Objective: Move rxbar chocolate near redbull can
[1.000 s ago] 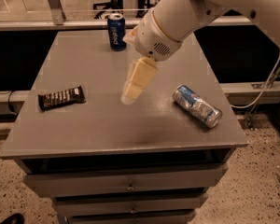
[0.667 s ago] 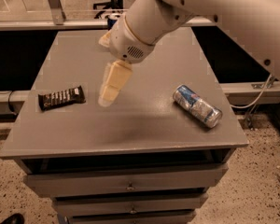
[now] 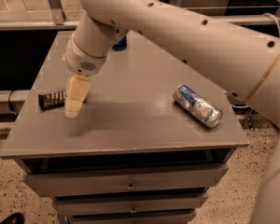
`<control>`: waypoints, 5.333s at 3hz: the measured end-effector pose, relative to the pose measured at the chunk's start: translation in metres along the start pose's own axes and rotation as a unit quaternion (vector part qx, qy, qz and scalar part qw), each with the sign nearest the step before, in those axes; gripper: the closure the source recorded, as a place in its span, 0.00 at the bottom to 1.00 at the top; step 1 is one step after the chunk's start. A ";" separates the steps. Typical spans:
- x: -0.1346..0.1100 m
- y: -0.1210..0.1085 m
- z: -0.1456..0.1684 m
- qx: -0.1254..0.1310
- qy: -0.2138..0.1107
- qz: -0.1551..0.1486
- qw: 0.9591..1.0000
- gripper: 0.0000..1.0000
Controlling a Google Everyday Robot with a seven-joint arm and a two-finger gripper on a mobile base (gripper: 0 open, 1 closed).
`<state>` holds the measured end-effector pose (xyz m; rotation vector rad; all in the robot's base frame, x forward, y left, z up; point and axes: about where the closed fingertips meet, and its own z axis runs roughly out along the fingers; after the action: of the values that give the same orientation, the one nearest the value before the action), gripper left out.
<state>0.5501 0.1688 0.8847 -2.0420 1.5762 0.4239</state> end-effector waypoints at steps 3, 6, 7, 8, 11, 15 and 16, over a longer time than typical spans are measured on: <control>0.002 -0.025 0.064 -0.061 0.042 0.017 0.997 0.00; 0.004 -0.026 0.073 -0.065 0.047 0.033 0.996 0.60; 0.003 -0.026 0.070 -0.065 0.047 0.033 0.996 0.83; 0.002 -0.026 0.070 -0.065 0.047 0.033 0.996 1.00; 0.066 -0.104 -0.042 0.052 0.041 0.090 0.994 1.00; 0.208 -0.088 -0.110 0.160 0.020 0.310 0.937 1.00; 0.234 -0.074 -0.113 0.172 0.025 0.347 0.922 1.00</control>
Offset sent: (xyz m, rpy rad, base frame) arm 0.0404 0.0421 -0.0511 -0.1285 0.1278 0.0174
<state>0.6770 -0.0685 0.8661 -1.1986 2.2057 0.3069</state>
